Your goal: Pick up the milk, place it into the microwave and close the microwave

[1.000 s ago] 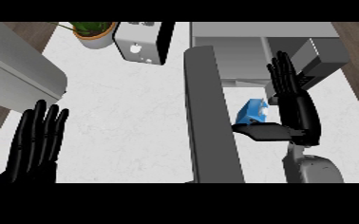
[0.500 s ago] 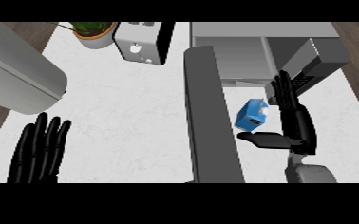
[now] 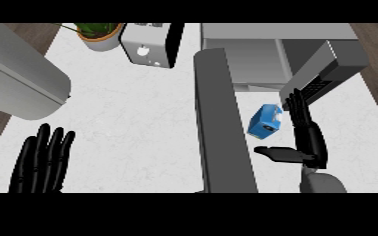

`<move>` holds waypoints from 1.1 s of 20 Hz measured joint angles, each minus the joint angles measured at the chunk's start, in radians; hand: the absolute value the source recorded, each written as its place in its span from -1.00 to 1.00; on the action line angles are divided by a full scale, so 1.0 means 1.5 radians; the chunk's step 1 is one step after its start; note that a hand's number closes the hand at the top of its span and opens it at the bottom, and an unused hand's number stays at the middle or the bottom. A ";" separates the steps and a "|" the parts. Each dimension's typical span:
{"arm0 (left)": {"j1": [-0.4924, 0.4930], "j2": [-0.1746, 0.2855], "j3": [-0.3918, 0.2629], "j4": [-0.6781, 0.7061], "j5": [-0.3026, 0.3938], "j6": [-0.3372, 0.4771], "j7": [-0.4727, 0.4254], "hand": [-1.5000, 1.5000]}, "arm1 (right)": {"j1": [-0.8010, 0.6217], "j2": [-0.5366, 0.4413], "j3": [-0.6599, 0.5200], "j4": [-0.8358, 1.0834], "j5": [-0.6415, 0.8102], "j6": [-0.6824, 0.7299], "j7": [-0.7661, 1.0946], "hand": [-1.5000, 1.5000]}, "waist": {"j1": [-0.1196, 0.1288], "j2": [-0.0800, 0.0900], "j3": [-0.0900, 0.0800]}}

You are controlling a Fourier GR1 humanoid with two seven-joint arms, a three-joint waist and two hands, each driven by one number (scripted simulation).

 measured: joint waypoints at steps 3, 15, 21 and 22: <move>-0.010 0.000 -0.003 0.024 -0.001 0.008 -0.016 -1.00 | -0.021 -0.003 -0.013 0.069 -0.008 0.014 -0.044 -1.00 | 0.000 0.000 0.000; 0.014 0.018 -0.012 -0.023 -0.001 0.014 0.008 -1.00 | -0.169 -0.036 -0.064 0.405 0.003 0.024 -0.227 -1.00 | 0.004 0.001 0.000; 0.023 0.023 -0.010 -0.027 0.007 0.011 -0.003 -1.00 | -0.186 -0.051 -0.039 0.486 0.054 0.017 -0.324 1.00 | 0.008 0.003 0.001; 0.021 0.025 -0.006 -0.030 0.010 0.010 0.001 -1.00 | -0.189 -0.047 -0.038 0.496 0.060 0.008 -0.340 1.00 | 0.008 0.002 0.000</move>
